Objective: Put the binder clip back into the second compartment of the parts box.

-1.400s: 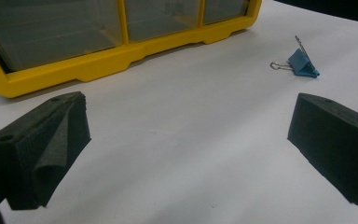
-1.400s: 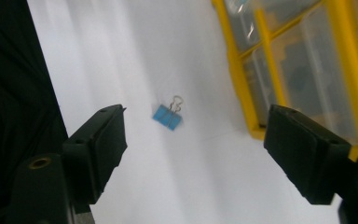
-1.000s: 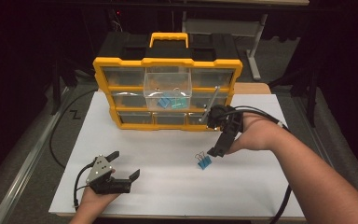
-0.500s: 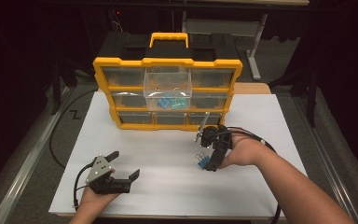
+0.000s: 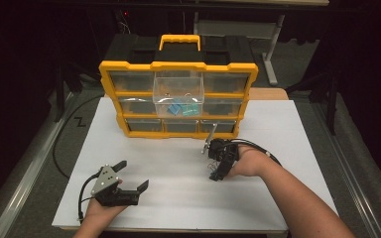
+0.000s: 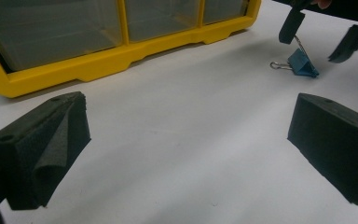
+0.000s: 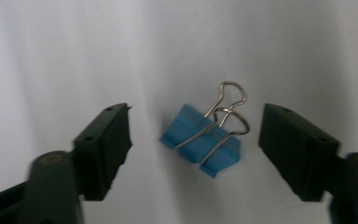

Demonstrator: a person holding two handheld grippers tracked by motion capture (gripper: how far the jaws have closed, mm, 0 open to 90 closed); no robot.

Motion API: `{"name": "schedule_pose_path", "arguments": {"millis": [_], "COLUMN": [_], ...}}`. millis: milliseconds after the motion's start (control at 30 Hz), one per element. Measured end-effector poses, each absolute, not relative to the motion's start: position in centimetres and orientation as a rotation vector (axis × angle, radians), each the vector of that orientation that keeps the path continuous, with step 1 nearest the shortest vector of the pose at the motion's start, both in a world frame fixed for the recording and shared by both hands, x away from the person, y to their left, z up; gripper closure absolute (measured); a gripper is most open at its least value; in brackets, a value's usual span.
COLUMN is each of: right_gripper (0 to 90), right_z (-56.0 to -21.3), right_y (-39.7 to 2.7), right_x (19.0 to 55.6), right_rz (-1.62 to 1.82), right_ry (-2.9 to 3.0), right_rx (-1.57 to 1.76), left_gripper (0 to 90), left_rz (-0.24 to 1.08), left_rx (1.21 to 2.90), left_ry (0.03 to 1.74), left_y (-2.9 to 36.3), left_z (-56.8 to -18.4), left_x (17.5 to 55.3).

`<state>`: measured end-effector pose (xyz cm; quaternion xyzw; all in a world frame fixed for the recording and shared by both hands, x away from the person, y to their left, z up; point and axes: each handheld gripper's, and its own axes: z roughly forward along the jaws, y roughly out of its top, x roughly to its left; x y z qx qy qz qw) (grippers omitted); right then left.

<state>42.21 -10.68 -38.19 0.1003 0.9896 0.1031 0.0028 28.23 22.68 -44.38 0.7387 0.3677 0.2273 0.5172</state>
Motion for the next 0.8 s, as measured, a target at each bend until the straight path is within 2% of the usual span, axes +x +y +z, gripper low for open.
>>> {"name": "schedule_pose_path", "arguments": {"millis": [67, 133, 267, 300, 400, 667, 700, 733, 800], "right_gripper": [42.9, 45.7, 61.1, 70.1, 74.8, 79.3, 81.1, 89.4, 90.0], "right_z": [-38.2, -38.2, -38.1, -37.9, -37.8, -37.2, -36.9, -36.6, -36.1], "right_y": [-10.6, -10.6, -10.7, -10.8, -11.0, -11.4, -11.5, -11.6, -11.9], "right_x": [42.6, 42.6, 42.8, 42.9, 42.9, 42.2, 42.1, 42.1, 42.0], "right_rz": [0.336, 0.344, 0.362, 0.358, 0.375, 0.416, 0.414, 0.420, 0.460], "right_ry": [3.106, 3.108, 3.106, 3.102, 3.100, 3.182, 3.183, 3.183, 3.152], "right_rx": [0.309, 0.313, 0.288, 0.276, 0.265, 0.274, 0.287, 0.285, 0.271], "left_gripper": [0.1, 0.1, 0.1, 0.1, 0.1, 0.1, 0.1, 0.1, 0.1], "left_rz": [0.545, 0.543, 0.545, 0.545, 0.545, 0.542, 0.543, 0.543, 0.543], "left_rx": [1.773, 1.771, 1.773, 1.772, 1.772, 1.772, 1.772, 1.771, 1.773], "left_ry": [0.882, 0.883, 0.881, 0.881, 0.881, 0.884, 0.884, 0.884, 0.885], "left_y": [22.7, 22.7, 22.7, 22.7, 22.7, 22.7, 22.7, 22.7, 22.6], "left_z": [-44.4, -44.4, -44.4, -44.4, -44.4, -44.4, -44.4, -44.4, -44.4], "left_x": [28.2, 28.2, 28.2, 28.2, 28.2, 28.3, 28.3, 28.3, 28.3]}}
